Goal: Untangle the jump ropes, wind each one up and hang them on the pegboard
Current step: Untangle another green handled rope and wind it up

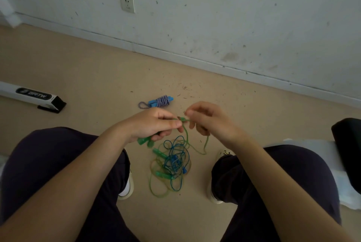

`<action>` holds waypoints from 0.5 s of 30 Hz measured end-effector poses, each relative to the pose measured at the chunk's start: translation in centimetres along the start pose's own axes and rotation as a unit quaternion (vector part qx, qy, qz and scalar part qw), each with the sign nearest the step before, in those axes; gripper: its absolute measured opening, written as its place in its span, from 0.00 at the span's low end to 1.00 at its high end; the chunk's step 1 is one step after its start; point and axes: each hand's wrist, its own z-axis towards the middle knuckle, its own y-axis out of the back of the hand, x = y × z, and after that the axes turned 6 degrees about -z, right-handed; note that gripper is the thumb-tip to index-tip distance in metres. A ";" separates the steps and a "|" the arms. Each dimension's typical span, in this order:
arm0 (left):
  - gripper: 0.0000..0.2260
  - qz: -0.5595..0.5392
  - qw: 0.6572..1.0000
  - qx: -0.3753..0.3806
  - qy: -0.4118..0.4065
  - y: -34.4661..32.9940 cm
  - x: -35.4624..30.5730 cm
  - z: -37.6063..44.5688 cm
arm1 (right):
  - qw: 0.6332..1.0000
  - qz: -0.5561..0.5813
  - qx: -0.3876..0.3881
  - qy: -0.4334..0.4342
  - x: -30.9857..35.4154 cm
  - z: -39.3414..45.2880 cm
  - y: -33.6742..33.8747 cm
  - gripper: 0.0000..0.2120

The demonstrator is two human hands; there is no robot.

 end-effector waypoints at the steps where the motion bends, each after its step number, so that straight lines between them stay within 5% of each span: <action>1: 0.07 0.003 1.000 0.004 -0.001 0.0 0.0 0.0 | 0.999 -0.036 0.017 0.002 0.0 -0.1 -0.2 0.07; 5: 0.05 0.030 1.000 -0.005 0.004 0.5 0.2 0.1 | 0.995 -0.069 -0.066 0.011 -0.2 0.3 0.8 0.02; 10: 0.09 -0.036 0.999 0.003 0.024 0.9 0.4 0.1 | 0.979 0.028 -0.200 -0.005 -0.7 0.5 1.6 0.04; 15: 0.08 -0.023 0.999 0.030 0.033 0.8 0.7 0.3 | 0.993 0.046 -0.104 0.018 -0.1 0.3 1.3 0.04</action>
